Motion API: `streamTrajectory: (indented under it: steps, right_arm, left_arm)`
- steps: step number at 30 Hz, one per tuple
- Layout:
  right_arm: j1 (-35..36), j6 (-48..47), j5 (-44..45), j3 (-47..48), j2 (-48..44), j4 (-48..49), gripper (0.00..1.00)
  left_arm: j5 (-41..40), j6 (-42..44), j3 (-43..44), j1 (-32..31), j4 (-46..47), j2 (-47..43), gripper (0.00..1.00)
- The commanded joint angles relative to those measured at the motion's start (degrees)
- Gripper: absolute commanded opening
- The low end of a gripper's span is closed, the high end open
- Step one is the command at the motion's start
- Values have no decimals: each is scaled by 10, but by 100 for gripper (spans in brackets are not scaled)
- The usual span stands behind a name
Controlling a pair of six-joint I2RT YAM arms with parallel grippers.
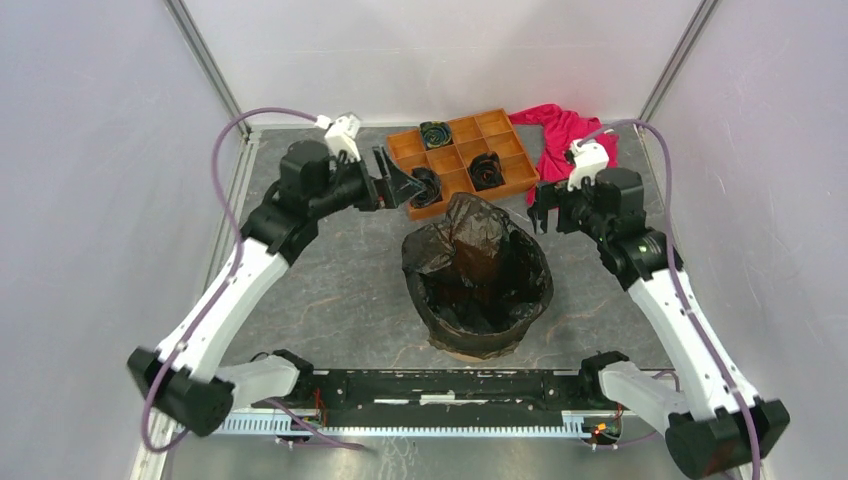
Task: Put the trash bags into the trash bin
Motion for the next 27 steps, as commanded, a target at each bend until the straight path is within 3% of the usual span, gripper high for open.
streamTrajectory:
  steps: [1, 5, 10, 14, 19, 27]
  right_arm:
    - [0, -18, -49, 30, -63, -71, 98]
    - [0, -7, -124, 25, -103, -116, 98]
    - [1, -17, -212, 16, -115, -187, 98]
    - [1, -24, -239, -6, -126, -190, 84]
    - [1, -42, -232, -24, -110, -189, 54]
    - [2, -70, -221, -20, -92, -152, 27]
  left_arm:
    - [275, -21, 5, 40, 136, 104, 100]
    - [358, -103, -23, 39, 262, 160, 100]
    - [365, -134, -58, 32, 322, 180, 95]
    - [356, -147, -71, 19, 328, 199, 73]
    - [329, -140, -77, 17, 307, 212, 49]
    - [299, -130, -82, 27, 279, 225, 11]
